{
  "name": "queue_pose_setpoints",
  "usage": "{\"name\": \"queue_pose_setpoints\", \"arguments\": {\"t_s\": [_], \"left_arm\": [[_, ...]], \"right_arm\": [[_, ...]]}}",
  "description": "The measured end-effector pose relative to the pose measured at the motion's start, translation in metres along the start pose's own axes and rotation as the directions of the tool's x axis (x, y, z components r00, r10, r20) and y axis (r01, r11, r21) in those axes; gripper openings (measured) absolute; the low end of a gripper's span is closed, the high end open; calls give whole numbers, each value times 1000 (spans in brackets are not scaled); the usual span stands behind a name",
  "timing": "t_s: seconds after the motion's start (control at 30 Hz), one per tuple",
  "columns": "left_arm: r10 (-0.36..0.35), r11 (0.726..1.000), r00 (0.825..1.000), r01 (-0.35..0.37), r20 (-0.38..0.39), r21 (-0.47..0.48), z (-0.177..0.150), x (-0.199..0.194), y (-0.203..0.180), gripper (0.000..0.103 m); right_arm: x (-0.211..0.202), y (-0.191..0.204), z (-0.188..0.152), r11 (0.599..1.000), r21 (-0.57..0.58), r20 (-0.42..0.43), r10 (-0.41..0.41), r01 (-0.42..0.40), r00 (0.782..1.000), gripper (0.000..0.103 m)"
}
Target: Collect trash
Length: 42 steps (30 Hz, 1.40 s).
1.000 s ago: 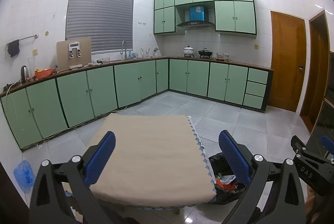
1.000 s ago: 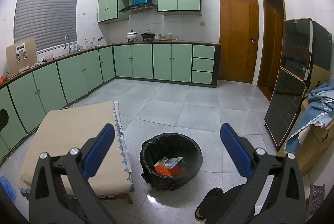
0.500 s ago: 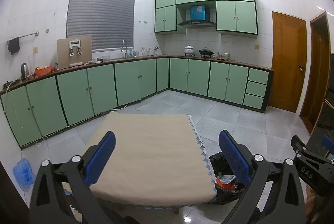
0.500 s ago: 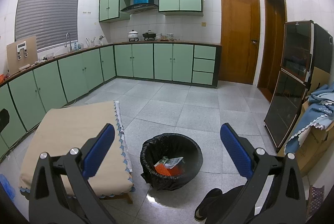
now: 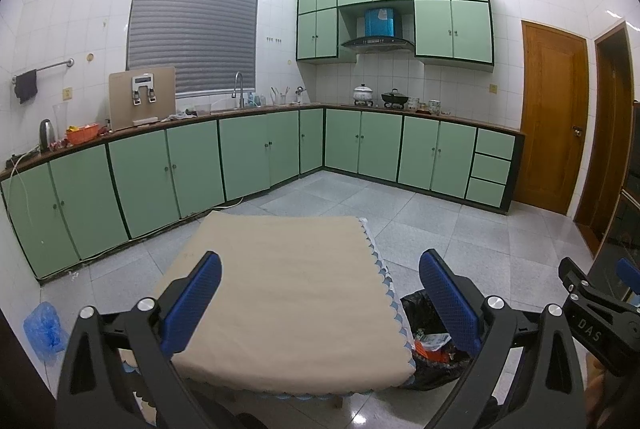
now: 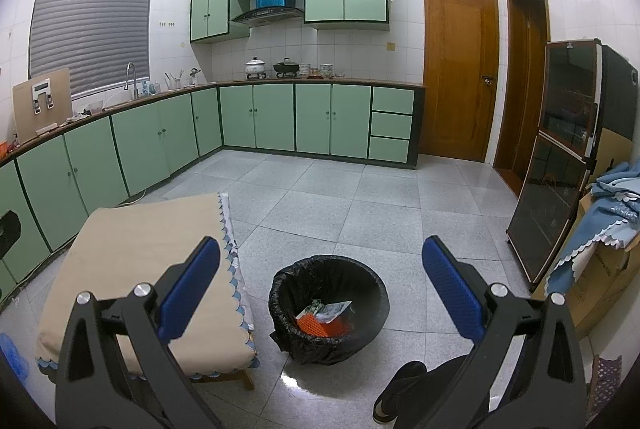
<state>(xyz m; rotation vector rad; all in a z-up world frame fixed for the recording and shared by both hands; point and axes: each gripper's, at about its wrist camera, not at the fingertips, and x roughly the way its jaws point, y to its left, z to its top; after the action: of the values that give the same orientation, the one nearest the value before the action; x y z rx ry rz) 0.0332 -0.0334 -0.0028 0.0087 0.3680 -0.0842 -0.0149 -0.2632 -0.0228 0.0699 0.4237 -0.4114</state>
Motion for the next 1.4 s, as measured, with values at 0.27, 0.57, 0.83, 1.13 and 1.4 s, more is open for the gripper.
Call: {"name": "queue_pose_setpoints", "arguments": {"t_s": [0.27, 0.57, 0.83, 1.13, 1.4], "left_arm": [[-3, 1000, 1000, 3, -2, 3, 2, 2, -1, 97], [-3, 1000, 1000, 3, -3, 2, 0, 3, -2, 97], [-7, 1000, 1000, 7, -9, 0, -1, 4, -1, 97], [-10, 1000, 1000, 10, -20, 2, -2, 10, 4, 97], [-14, 1000, 999, 14, -28, 8, -5, 13, 6, 97]], "right_arm": [[0, 1, 0, 1000, 0, 2, -1, 1, 1000, 98], [1, 1, 1, 1000, -1, -1, -1, 1, 1000, 98], [1, -1, 2, 1000, -4, 4, -3, 3, 1000, 98], [5, -4, 1, 1000, -9, 9, 1, -1, 1000, 98], [6, -3, 2, 1000, -10, 7, 1, -1, 1000, 98]]}}
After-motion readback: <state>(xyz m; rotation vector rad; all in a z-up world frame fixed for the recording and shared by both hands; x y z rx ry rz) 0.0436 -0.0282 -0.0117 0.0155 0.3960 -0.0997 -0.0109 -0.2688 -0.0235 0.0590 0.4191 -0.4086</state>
